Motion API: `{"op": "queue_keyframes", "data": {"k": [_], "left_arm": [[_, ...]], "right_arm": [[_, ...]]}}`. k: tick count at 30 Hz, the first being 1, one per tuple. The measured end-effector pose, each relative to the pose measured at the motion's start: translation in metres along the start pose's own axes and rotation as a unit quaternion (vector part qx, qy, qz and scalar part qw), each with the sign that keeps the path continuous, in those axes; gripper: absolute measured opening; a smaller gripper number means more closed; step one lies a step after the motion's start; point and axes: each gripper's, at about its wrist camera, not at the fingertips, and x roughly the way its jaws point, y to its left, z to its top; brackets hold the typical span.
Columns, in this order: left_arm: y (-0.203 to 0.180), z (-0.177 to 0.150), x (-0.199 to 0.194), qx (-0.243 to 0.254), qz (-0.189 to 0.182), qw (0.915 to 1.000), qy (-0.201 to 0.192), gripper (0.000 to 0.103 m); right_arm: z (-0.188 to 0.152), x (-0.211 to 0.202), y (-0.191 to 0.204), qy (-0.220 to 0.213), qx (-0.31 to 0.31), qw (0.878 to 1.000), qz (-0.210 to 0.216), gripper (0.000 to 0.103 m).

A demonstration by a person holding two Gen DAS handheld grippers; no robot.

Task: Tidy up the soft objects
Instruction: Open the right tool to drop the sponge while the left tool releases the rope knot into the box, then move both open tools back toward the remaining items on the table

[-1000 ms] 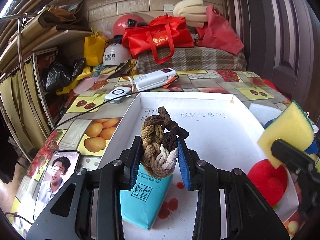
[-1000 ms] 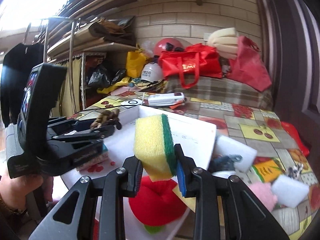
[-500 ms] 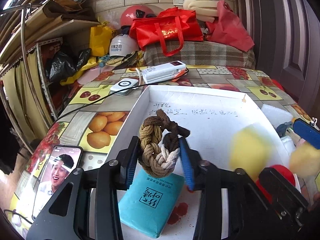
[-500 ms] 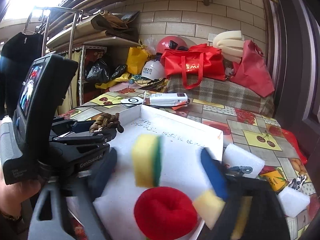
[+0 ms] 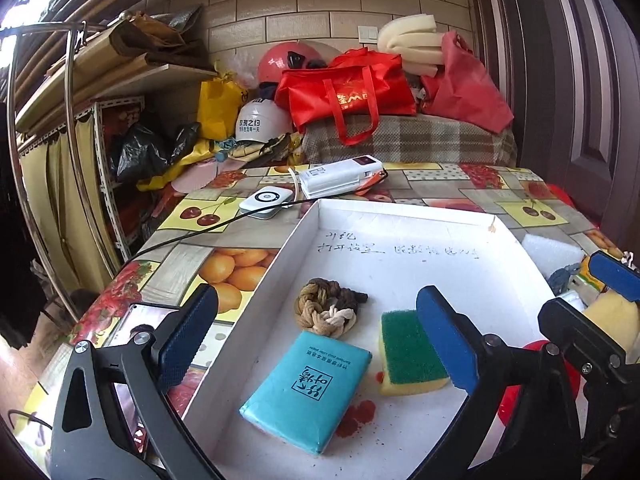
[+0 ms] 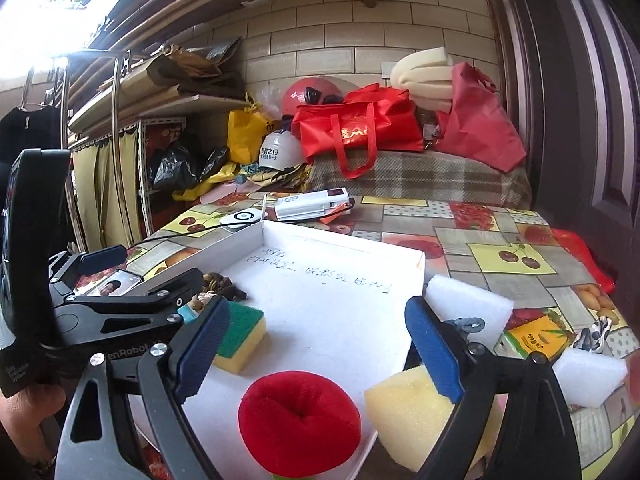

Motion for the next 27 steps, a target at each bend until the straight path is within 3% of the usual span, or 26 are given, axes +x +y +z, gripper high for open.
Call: {"op": "queue_keyframes", "data": {"k": [9,15,19,21,24,27], "left_arm": [[0.011,0.000,0.004,-0.026,-0.011,0.9995,0.012,0.101],[0.033,0.001,0.033,-0.086,-0.061,0.9922,0.067,0.100],[0.056,-0.002,0.023,-0.146,-0.070,0.9861,0.035,0.100],[0.054,0.000,0.011,-0.143,-0.065,0.9876,0.004,0.100],[0.030,0.001,-0.011,-0.087,-0.069,0.9929,-0.042,0.100],[0.000,-0.002,-0.021,-0.049,-0.138,0.9886,-0.033,0.100]], "right_arm": [[-0.001,-0.005,-0.004,-0.014,0.011,1.000,-0.004,0.089],[-0.005,-0.018,-0.017,-0.020,0.039,0.999,-0.011,0.089],[-0.011,-0.035,-0.044,-0.023,0.071,0.996,-0.039,0.089],[-0.015,-0.045,-0.067,-0.020,0.090,0.994,-0.064,0.089],[-0.022,-0.063,-0.111,-0.014,0.123,0.986,-0.108,0.089],[-0.029,-0.079,-0.159,0.002,0.150,0.978,-0.148,0.090]]}}
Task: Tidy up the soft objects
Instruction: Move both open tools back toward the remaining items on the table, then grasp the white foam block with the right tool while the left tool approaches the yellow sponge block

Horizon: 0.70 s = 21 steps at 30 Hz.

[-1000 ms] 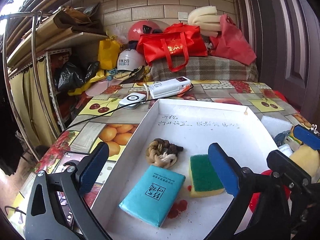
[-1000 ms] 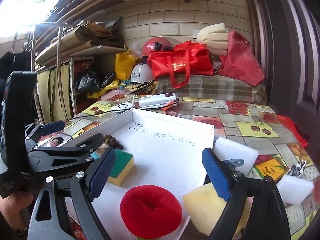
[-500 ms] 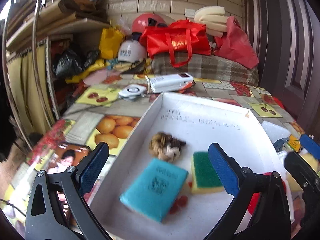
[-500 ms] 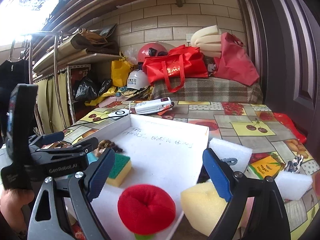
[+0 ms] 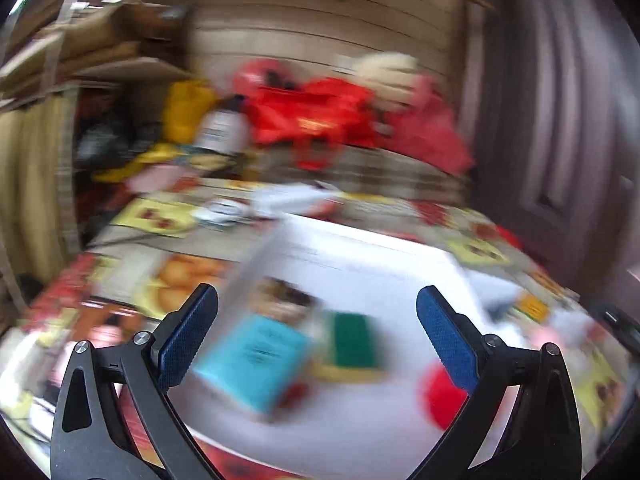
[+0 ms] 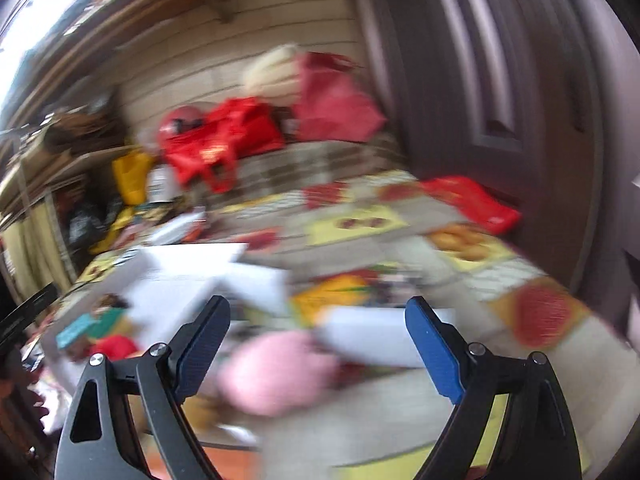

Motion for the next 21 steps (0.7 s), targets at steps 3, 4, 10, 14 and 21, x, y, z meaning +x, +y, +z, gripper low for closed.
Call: {"op": "queue_keyframes", "data": {"k": [3,4,10,14,21], "left_arm": [[-0.036,-0.007,-0.004,0.034,-0.072,0.9967,0.019,0.100],[-0.051,-0.010,-0.008,0.047,-0.100,0.9937,0.019,0.100],[-0.125,-0.024,-0.017,0.152,-0.159,0.9749,0.034,0.100],[-0.149,-0.029,-0.010,0.172,-0.168,0.9690,0.055,0.100],[-0.153,-0.030,0.023,0.150,-0.156,0.9694,0.115,0.100]], "right_arm": [[0.004,-0.002,-0.042,0.017,0.018,0.999,-0.023,0.090],[0.005,-0.002,-0.053,0.024,0.022,0.999,-0.025,0.090],[0.003,0.016,-0.059,0.078,0.016,0.997,0.014,0.090],[0.007,0.038,-0.039,0.089,-0.008,0.996,0.028,0.090],[0.002,0.073,-0.035,0.166,0.002,0.984,0.058,0.070]]}}
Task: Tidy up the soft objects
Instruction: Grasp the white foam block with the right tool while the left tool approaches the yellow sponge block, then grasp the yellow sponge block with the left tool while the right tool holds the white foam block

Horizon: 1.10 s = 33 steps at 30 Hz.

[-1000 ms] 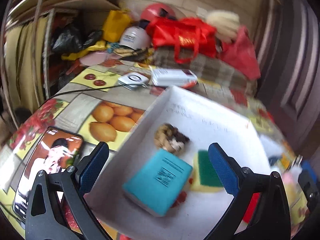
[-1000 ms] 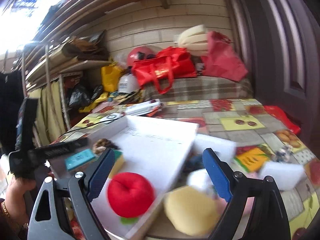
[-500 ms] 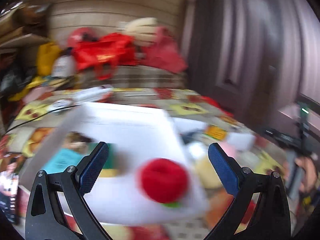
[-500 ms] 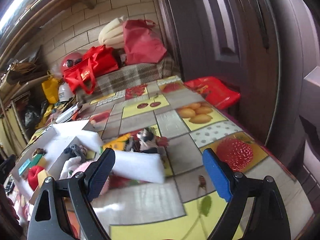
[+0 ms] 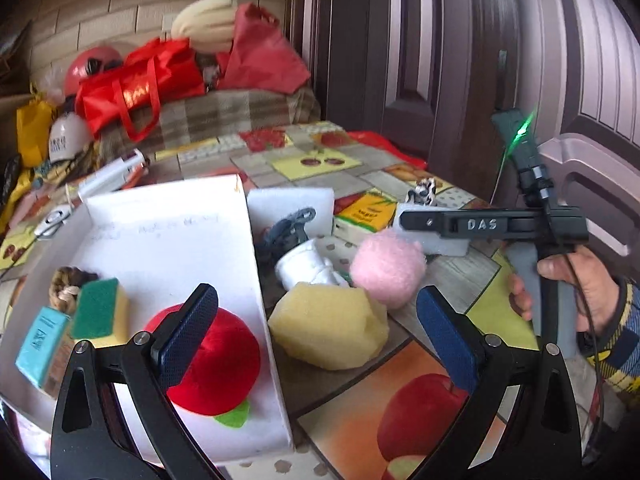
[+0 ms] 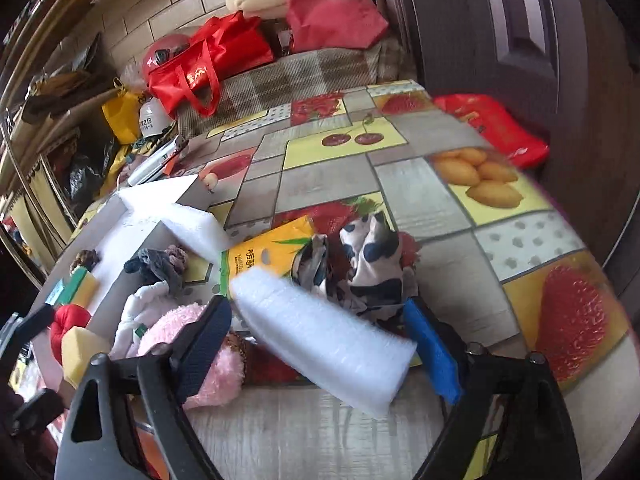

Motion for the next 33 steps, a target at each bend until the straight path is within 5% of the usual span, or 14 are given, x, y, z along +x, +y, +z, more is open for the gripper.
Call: {"op": "queue_keyframes", "data": {"k": [1,5,7,8,9,18,19,21,29,33], "left_arm": [[-0.002,0.002,0.006,0.003,0.003,1.0000,0.008,0.100],[-0.013,0.004,0.013,0.026,0.008,0.9996,0.008,0.098],[-0.019,0.004,0.011,0.041,0.008,0.9991,0.004,0.078],[-0.021,0.004,0.010,0.046,0.008,0.9989,0.002,0.055],[-0.021,0.003,0.010,0.047,0.008,0.9989,0.002,0.045],[-0.022,0.003,0.002,0.047,-0.008,0.9986,-0.022,0.047],[-0.022,0.004,0.002,0.046,-0.005,0.9987,-0.020,0.051],[-0.021,0.005,0.005,0.043,0.004,0.9990,-0.010,0.090],[-0.018,0.001,0.008,0.034,0.000,0.9993,0.012,0.091],[-0.018,0.000,0.010,0.032,-0.010,0.9991,0.025,0.088]], "right_arm": [[-0.002,-0.002,-0.003,0.001,0.006,1.000,0.008,0.053],[-0.013,-0.016,-0.017,-0.003,0.040,0.999,0.037,0.032],[-0.021,-0.029,-0.026,-0.016,0.063,0.997,0.043,0.020],[-0.024,-0.035,-0.032,-0.024,0.077,0.996,0.047,0.020],[-0.027,-0.041,-0.038,-0.031,0.090,0.994,0.048,0.020],[-0.027,-0.058,-0.037,-0.068,0.094,0.992,0.050,0.020],[-0.026,-0.058,-0.037,-0.067,0.095,0.992,0.050,0.020],[-0.026,-0.057,-0.038,-0.060,0.102,0.992,0.052,0.020],[-0.032,-0.041,-0.039,0.000,0.126,0.990,0.068,0.021],[-0.034,-0.044,-0.034,-0.003,0.108,0.992,0.058,0.021]]}}
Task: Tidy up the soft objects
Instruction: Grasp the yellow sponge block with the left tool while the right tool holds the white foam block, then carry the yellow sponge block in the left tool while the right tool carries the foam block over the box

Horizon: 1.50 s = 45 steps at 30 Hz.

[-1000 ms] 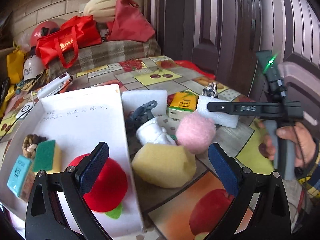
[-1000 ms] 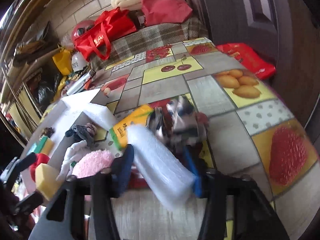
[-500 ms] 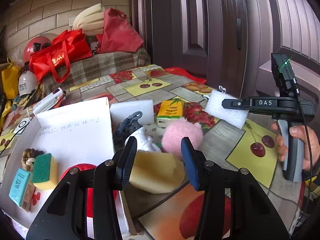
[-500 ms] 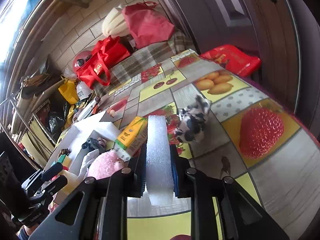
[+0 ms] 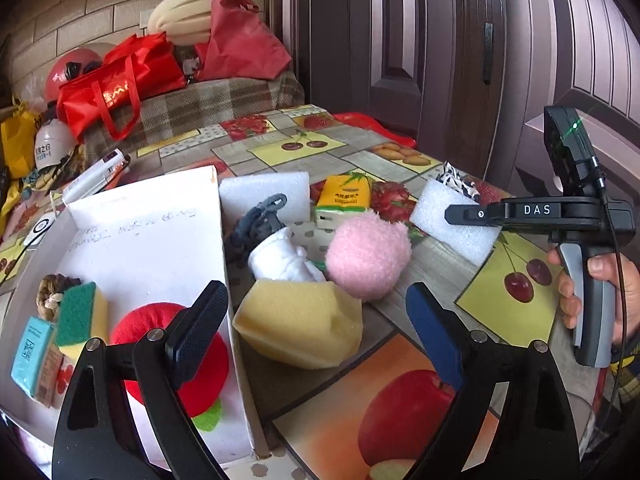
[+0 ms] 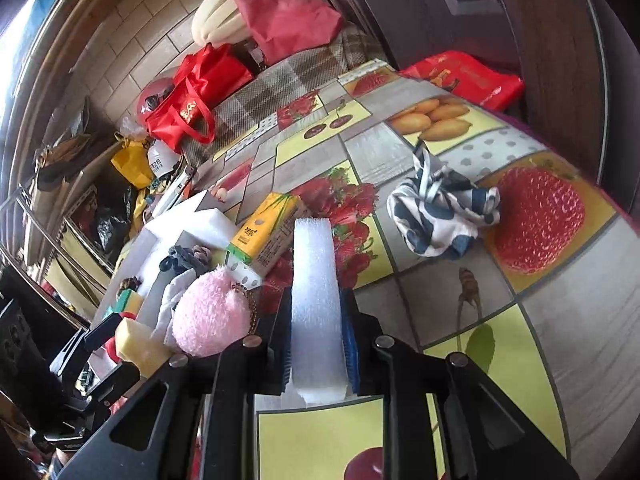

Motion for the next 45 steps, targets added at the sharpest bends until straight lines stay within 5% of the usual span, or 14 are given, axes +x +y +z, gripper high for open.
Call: {"op": "queue_keyframes", "data": {"k": [1,3,5,11,13,15,18,22,24,37,45], "left_arm": [[-0.001,0.000,0.000,0.001,-0.001,1.0000,-0.001,0.083],[-0.002,0.000,0.000,0.004,-0.005,1.0000,0.002,0.050],[-0.001,0.000,-0.001,0.001,-0.001,1.0000,-0.001,0.045],[-0.005,0.000,-0.003,0.007,0.007,0.9999,-0.006,0.045],[-0.007,0.000,0.001,0.013,0.021,0.9997,0.002,0.053],[-0.009,-0.001,0.007,0.019,0.033,0.9991,0.018,0.084],[-0.015,-0.001,0.019,0.035,0.037,0.9975,0.050,0.085],[-0.020,-0.003,0.023,0.052,0.048,0.9957,0.060,0.083],[-0.019,-0.003,0.020,0.049,0.049,0.9962,0.052,0.057],[-0.010,-0.004,-0.028,0.020,0.057,0.9957,-0.071,0.055],[-0.003,-0.006,-0.038,-0.001,0.061,0.9934,-0.097,0.055]], "right_arm": [[-0.001,0.000,0.003,-0.002,-0.008,1.000,-0.002,0.021],[-0.001,-0.004,0.010,-0.011,-0.027,1.000,-0.002,0.020],[-0.002,-0.009,0.016,-0.026,-0.044,0.999,-0.008,0.020],[-0.002,-0.013,0.017,-0.045,-0.047,0.998,-0.018,0.020],[-0.001,-0.012,0.018,-0.044,-0.047,0.998,-0.017,0.020],[-0.001,-0.011,0.018,-0.042,-0.048,0.998,-0.017,0.020],[-0.001,-0.010,0.018,-0.040,-0.048,0.998,-0.014,0.020],[-0.002,-0.009,0.018,-0.040,-0.044,0.998,-0.013,0.020],[-0.002,-0.009,0.018,-0.041,-0.046,0.998,-0.014,0.020],[-0.016,-0.040,0.046,-0.143,-0.114,0.982,-0.040,0.020],[-0.023,-0.044,0.066,-0.175,-0.135,0.974,-0.041,0.020]]}}
